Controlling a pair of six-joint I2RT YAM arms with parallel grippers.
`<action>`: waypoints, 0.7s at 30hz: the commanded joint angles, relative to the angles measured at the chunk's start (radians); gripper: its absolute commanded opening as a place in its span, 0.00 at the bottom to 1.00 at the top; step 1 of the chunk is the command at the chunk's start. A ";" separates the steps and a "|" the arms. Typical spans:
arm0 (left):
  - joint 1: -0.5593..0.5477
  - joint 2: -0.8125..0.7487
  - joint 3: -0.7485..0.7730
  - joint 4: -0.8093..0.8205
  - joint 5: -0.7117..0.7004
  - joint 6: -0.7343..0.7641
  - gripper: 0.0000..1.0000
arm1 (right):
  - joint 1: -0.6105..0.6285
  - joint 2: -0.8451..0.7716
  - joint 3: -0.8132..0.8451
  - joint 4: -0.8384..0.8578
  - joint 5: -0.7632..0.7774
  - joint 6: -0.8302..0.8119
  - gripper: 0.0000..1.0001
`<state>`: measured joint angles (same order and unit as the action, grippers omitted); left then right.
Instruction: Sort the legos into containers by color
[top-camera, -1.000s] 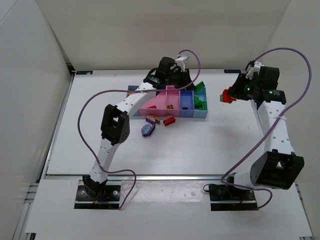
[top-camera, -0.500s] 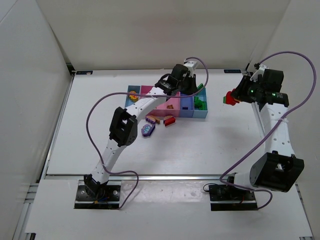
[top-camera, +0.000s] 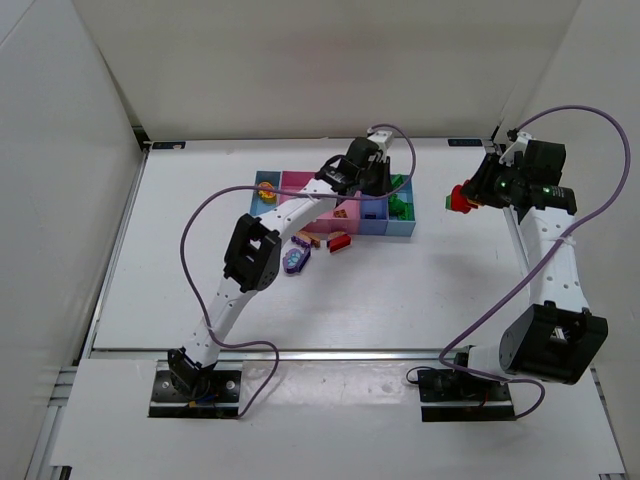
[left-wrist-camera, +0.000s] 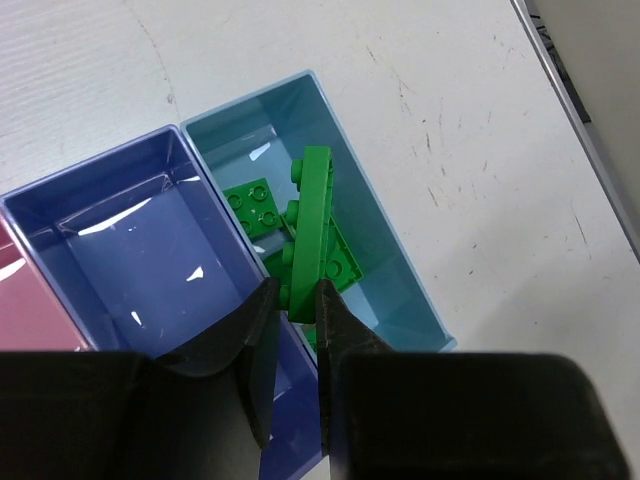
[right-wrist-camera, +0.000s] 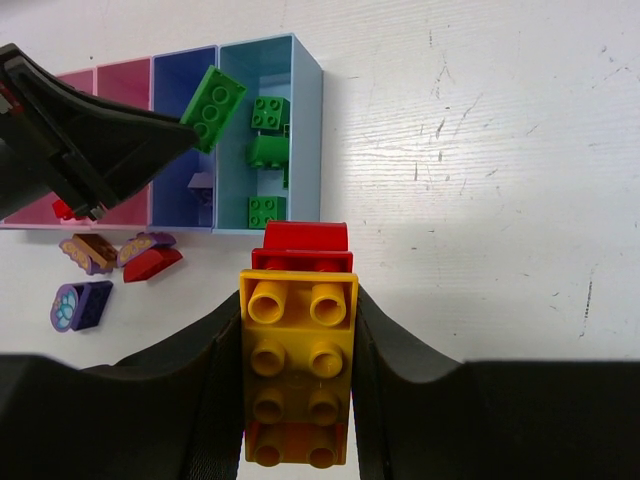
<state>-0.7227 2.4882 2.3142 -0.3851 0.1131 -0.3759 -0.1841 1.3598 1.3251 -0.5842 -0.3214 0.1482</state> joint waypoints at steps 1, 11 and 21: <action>-0.009 -0.015 -0.006 0.031 0.023 -0.003 0.19 | -0.006 -0.025 -0.003 0.027 -0.018 0.004 0.00; 0.000 -0.015 -0.019 0.077 0.097 0.020 0.67 | -0.005 -0.004 0.000 0.034 -0.045 0.007 0.00; 0.083 -0.184 -0.131 0.254 0.501 0.083 0.70 | -0.005 0.030 0.003 0.066 -0.178 0.005 0.00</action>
<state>-0.6960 2.4584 2.2387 -0.2699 0.3786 -0.3134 -0.1841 1.3754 1.3247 -0.5705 -0.4118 0.1501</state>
